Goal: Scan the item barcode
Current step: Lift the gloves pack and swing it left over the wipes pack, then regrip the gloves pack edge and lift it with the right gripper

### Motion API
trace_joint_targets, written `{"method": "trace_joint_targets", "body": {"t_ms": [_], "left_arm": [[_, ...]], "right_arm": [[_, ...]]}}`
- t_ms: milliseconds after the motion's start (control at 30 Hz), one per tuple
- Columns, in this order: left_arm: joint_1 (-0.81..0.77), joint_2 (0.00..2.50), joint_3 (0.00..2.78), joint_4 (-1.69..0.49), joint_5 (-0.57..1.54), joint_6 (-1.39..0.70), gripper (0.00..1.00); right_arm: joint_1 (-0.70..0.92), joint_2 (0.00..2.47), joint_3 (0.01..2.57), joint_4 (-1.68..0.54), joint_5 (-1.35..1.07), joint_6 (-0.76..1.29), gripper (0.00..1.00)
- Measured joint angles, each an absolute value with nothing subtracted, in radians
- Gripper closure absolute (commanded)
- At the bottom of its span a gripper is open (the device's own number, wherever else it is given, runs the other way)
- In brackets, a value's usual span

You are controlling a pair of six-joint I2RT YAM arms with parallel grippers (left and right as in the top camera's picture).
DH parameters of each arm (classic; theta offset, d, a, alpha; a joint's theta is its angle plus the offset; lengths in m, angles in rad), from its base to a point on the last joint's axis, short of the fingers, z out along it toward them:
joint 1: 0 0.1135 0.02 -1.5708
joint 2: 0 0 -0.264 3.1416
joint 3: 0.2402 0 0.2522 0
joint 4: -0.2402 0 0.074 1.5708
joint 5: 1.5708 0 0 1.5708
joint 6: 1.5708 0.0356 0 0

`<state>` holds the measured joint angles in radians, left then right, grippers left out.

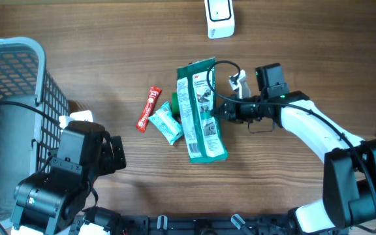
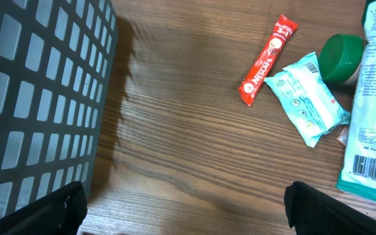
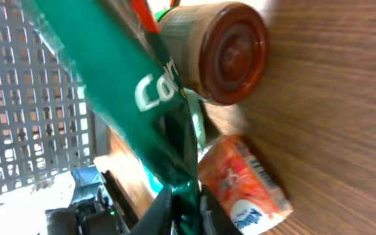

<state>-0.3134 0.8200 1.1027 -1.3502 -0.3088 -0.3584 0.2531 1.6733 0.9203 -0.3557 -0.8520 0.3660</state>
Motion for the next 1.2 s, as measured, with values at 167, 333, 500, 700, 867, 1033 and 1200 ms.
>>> {"method": "trace_joint_targets", "body": {"t_ms": [167, 333, 500, 700, 867, 1033, 1200], "left_arm": [[-0.313, 0.82, 1.103, -1.351, -0.309, -0.358, 0.0], [-0.313, 0.82, 1.103, -1.351, -0.309, -0.358, 0.0], [-0.313, 0.82, 1.103, -1.35, -0.309, -0.358, 0.0], [-0.313, 0.82, 1.103, -1.351, -0.309, -0.358, 0.0], [-0.313, 0.82, 1.103, -1.35, -0.309, -0.358, 0.0], [-0.313, 0.82, 1.103, -1.351, -0.309, -0.358, 0.0], [-0.313, 0.82, 1.103, -1.351, -0.309, -0.358, 0.0]], "right_arm": [[0.261, 1.672, 0.92, -0.356, -0.846, 0.292, 0.71], [0.261, 1.67, 0.893, -0.355, -0.82, 0.239, 0.2], [0.261, 1.67, 0.873, -0.372, -0.812, 0.138, 0.0], [0.261, 1.67, 0.872, -0.414, -0.88, -0.084, 0.05], [0.261, 1.673, 0.872, -0.347, -0.905, -0.144, 0.07], [0.266, 1.791, 0.872, -0.278, -0.982, -0.159, 0.1], [0.267, 1.835, 0.872, -0.216, -1.026, -0.16, 0.14]]}}
